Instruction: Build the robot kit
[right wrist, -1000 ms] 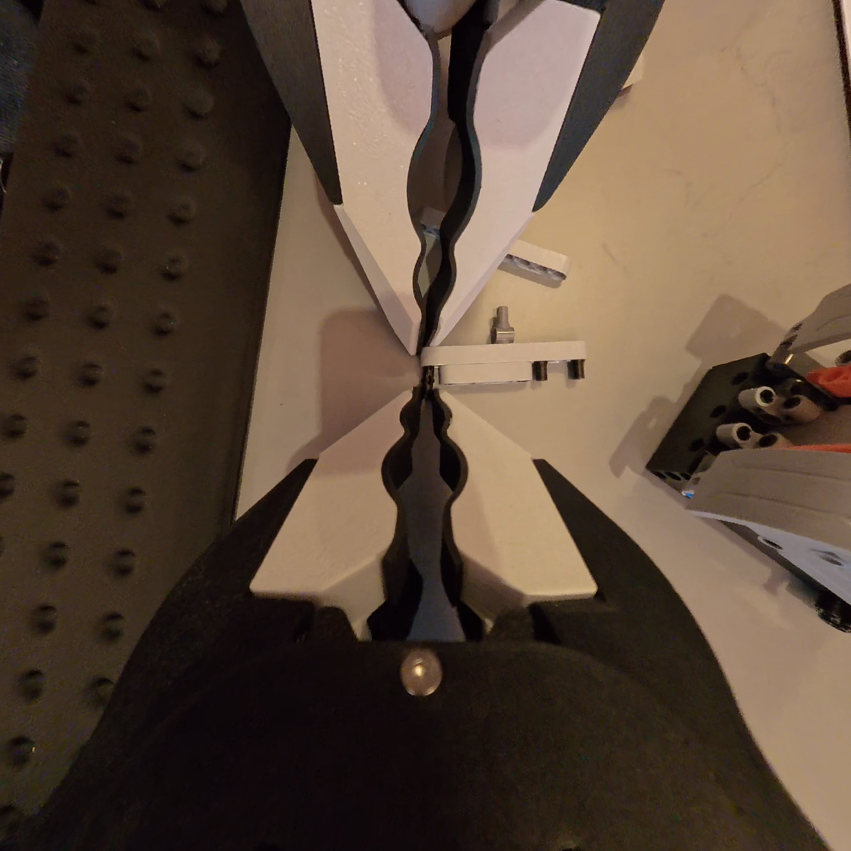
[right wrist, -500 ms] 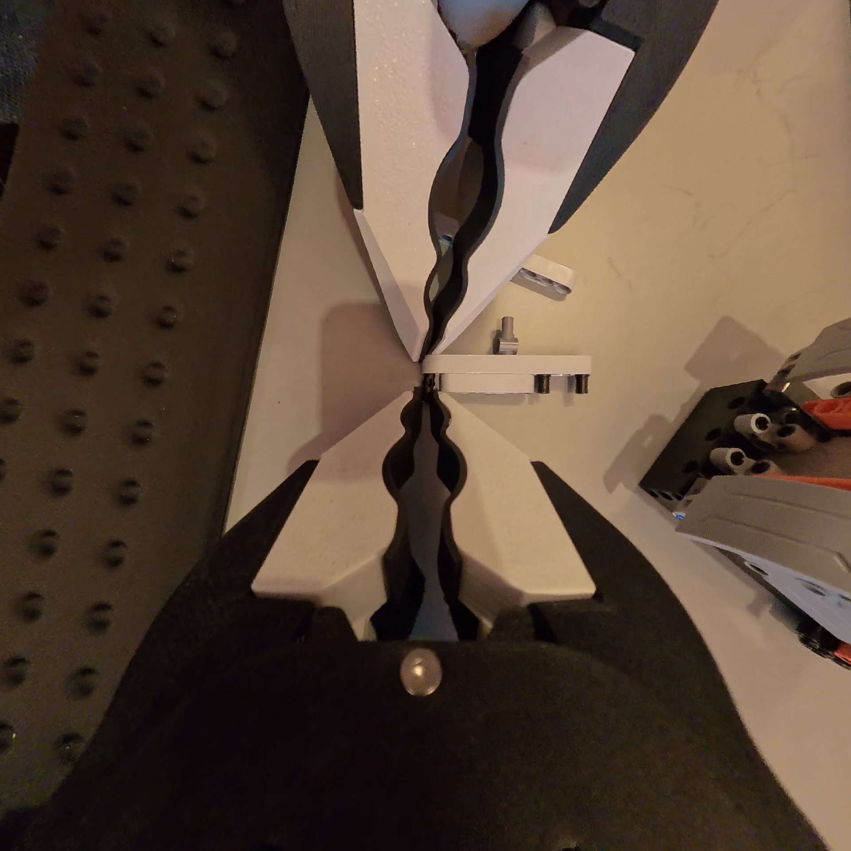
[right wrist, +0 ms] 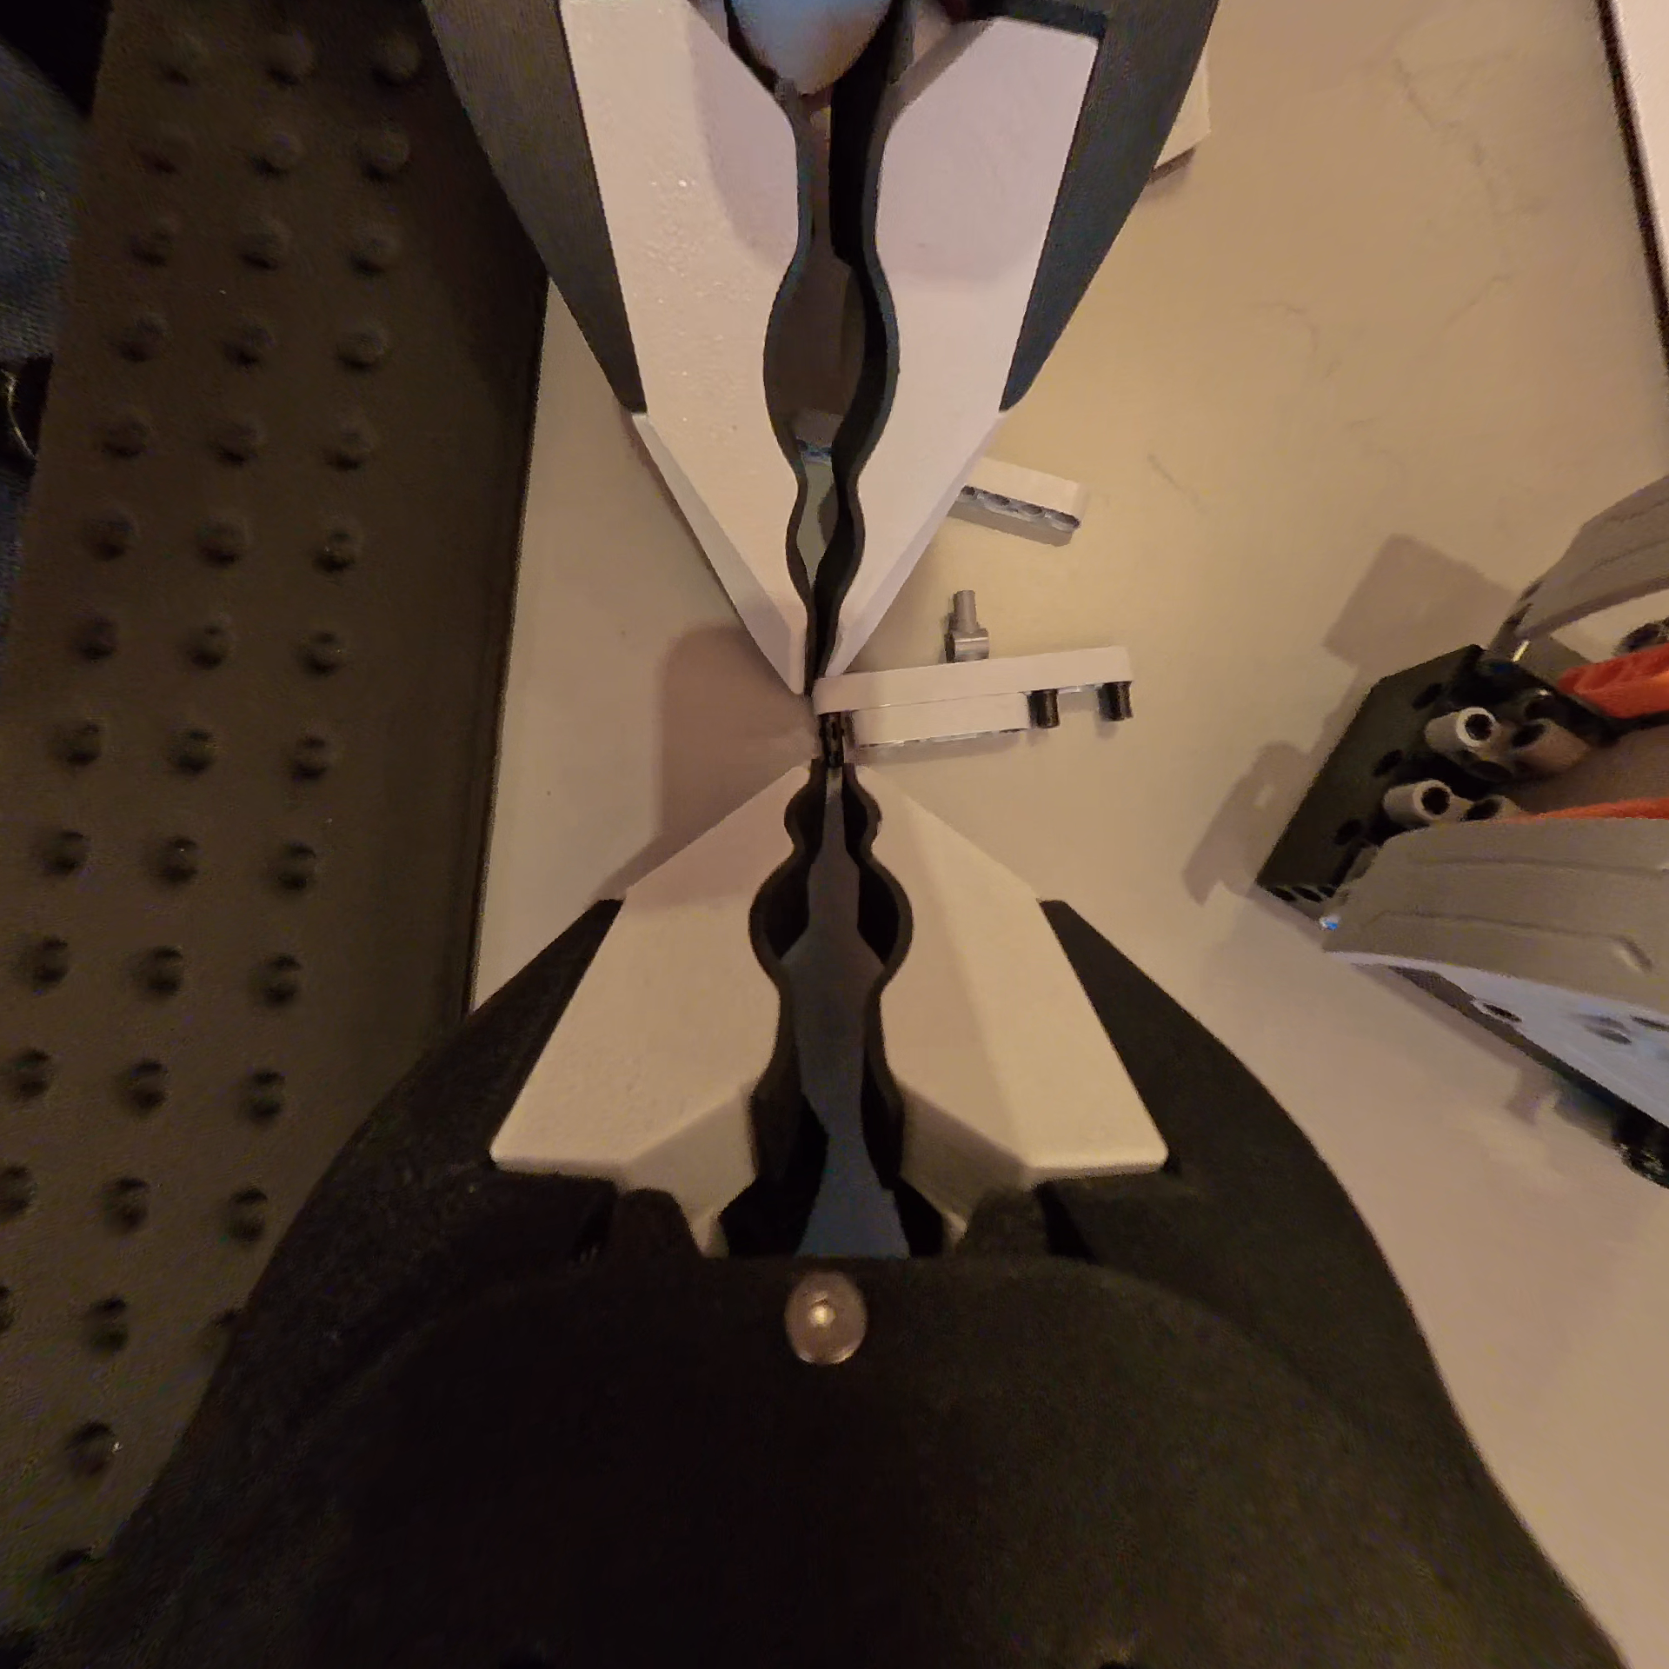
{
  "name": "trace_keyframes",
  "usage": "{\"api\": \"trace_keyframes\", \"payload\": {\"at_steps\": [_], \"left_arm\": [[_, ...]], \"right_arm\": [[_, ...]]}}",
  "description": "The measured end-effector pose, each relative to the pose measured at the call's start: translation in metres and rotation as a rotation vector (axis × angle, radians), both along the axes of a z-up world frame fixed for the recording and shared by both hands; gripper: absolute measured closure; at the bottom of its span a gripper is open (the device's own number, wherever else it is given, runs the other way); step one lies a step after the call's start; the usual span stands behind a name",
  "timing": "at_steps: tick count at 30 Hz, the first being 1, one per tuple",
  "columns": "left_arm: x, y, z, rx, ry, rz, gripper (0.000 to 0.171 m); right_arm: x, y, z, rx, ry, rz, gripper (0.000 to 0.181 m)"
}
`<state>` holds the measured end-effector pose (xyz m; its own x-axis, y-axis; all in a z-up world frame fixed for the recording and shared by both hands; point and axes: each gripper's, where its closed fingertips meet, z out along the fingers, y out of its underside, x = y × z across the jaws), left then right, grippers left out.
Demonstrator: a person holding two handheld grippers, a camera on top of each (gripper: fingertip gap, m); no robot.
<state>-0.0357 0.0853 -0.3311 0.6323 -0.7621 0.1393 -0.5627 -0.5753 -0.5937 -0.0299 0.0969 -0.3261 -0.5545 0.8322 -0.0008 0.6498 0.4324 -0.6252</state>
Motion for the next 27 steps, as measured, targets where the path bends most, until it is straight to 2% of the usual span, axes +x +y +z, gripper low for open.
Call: {"api": "trace_keyframes", "payload": {"at_steps": [14, 15, 17, 18, 20, 22, 27], "left_arm": [[0.003, 0.0, 0.0, -0.034, -0.032, -0.017, 0.171], [0.005, -0.002, 0.0, -0.047, -0.048, -0.027, 0.171], [0.032, -0.016, 0.001, -0.115, -0.161, -0.096, 0.171], [0.036, -0.017, 0.0, -0.097, -0.124, -0.116, 0.171], [0.019, -0.005, 0.0, 0.01, 0.025, -0.091, 0.171], [0.016, -0.008, 0.005, -0.039, -0.047, -0.061, 0.171], [-0.006, -0.011, 0.027, 0.05, -0.04, -0.041, 0.171]], "right_arm": [[-0.003, 0.001, -0.004, -0.002, 0.001, 0.008, 0.181], [-0.004, 0.0, -0.004, -0.003, 0.007, 0.007, 0.181], [-0.008, -0.013, -0.004, -0.022, 0.006, 0.043, 0.181], [-0.008, -0.015, -0.004, -0.002, 0.002, 0.055, 0.181], [-0.006, -0.01, -0.003, 0.01, -0.002, 0.034, 0.181], [-0.001, -0.006, -0.002, -0.012, 0.002, 0.02, 0.181], [0.004, 0.003, 0.004, -0.03, 0.008, -0.006, 0.181]]}}
